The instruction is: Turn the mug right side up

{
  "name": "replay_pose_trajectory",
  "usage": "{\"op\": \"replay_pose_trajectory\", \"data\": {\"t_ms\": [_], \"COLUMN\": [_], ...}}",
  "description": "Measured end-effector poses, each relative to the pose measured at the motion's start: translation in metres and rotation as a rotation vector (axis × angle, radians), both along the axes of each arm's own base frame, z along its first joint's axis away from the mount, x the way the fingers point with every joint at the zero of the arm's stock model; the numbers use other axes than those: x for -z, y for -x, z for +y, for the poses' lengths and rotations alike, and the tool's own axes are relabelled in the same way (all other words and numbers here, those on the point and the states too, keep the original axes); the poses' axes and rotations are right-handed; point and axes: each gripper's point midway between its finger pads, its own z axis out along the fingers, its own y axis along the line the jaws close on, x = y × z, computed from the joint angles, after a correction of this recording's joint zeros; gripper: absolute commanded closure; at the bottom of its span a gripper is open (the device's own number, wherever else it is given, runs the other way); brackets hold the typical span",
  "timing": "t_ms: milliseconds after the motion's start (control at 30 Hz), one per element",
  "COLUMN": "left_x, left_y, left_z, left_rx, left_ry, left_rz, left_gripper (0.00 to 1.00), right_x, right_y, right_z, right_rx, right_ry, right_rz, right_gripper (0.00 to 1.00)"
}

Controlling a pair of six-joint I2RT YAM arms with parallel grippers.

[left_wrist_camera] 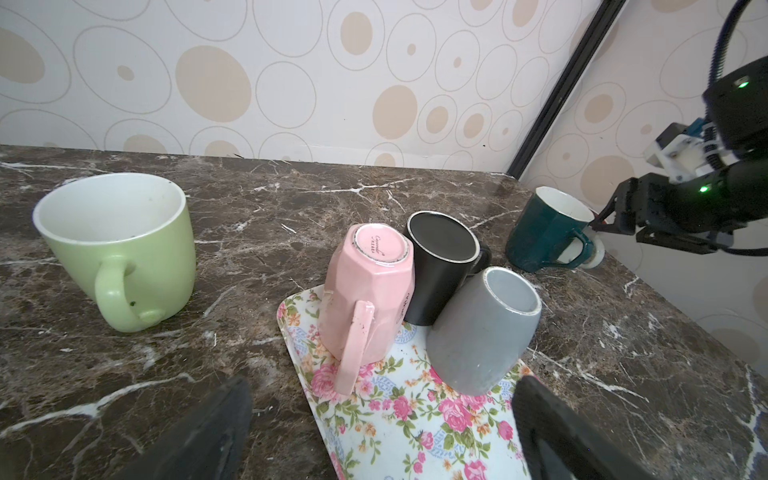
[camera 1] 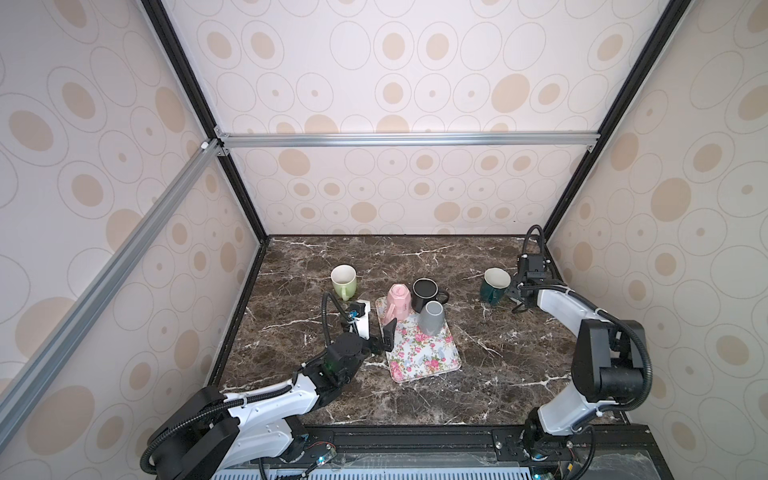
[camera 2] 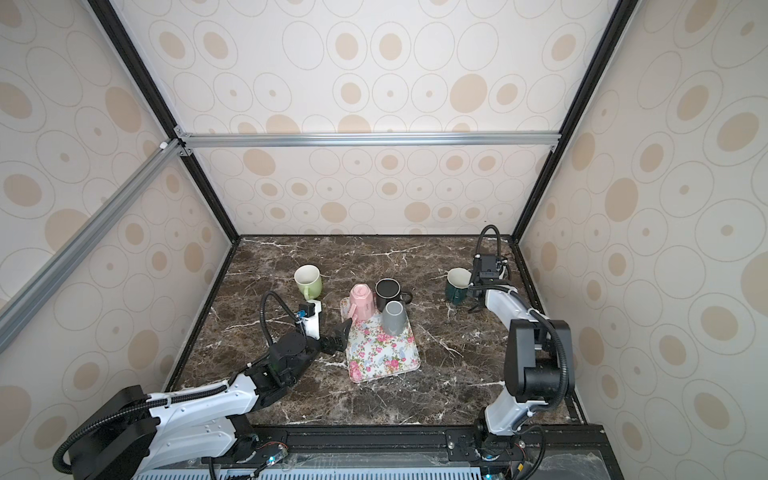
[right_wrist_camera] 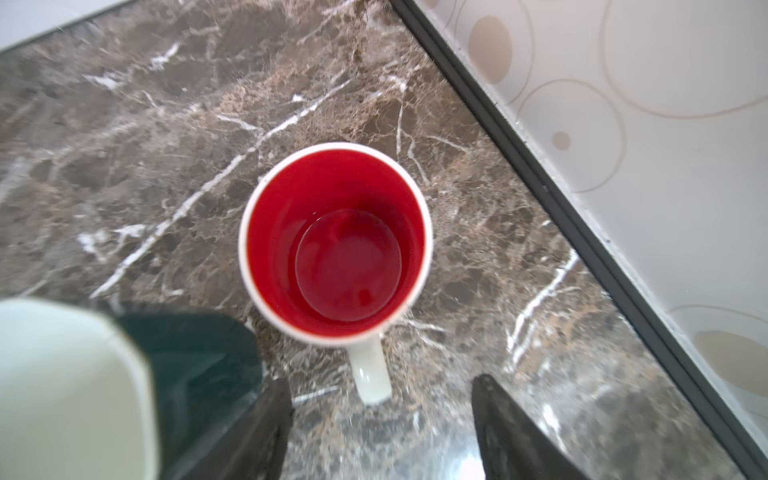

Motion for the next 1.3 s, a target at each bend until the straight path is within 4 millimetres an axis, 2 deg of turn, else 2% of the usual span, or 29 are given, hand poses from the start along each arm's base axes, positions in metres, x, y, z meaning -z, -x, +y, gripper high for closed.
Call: {"op": "replay_pose_trajectory", "data": {"t_ms": [100,167,233,333,467,500,567,700,833,1000,1167,1300], "left_x": [0.0,0.0,0.001,0.002,0.008,0.01,0.01,-0.003,-0.012,-0.004,0.004,0.011], "left_y": [0.001,0.001,0.001,0.001,-0.002,-0.003,-0.008,-0.02,-0.028,-0.032,-0.032,-0.033], "left_z": [-0.001,-0.002,-0.003,-0.004,-0.013,-0.016,-0.025,-0.044,-0.055,-0.054,-0.051,-0.048], "left_rx": [0.007,0.015,0.021,0.034,0.072,0.08,0.094,0.125,0.136,0.124,0.113,0.102], "left_ry": [0.001,0.002,0.004,0.008,-0.007,-0.011,-0.012,-0.002,-0.02,-0.081,-0.131,-0.164], "left_rz": [0.001,0.003,0.005,0.015,0.054,0.073,0.114,0.159,0.191,0.259,0.314,0.346], "left_gripper": [0.02,0.02,0.02,0.02,0.02,0.02,0.02,0.02,0.02,0.02,0.02,0.02], "right_x": [-0.034,-0.053,-0.063,-0.059,-0.035,-0.031,-0.023,-0.018,-0.023,-0.026,-0.013,-0.019], "right_y": [0.007,0.014,0.022,0.038,0.065,0.071,0.086,0.107,0.115,0.122,0.128,0.129], "right_z": [0.013,0.032,0.053,0.089,0.135,0.143,0.157,0.162,0.161,0.16,0.157,0.158], "right_rx": [-0.041,-0.106,-0.183,-0.309,-0.456,-0.48,-0.529,-0.565,-0.595,-0.651,-0.659,-0.672], "right_ry": [-0.027,-0.073,-0.141,-0.276,-0.45,-0.475,-0.515,-0.512,-0.489,-0.441,-0.424,-0.422], "right_rz": [-0.075,-0.131,-0.169,-0.178,-0.124,-0.11,-0.089,-0.101,-0.145,-0.214,-0.247,-0.301], "right_gripper": [0.29,0.29,0.28,0.23,0.23,0.22,0.16,0.15,0.13,0.0,0.0,0.0]}}
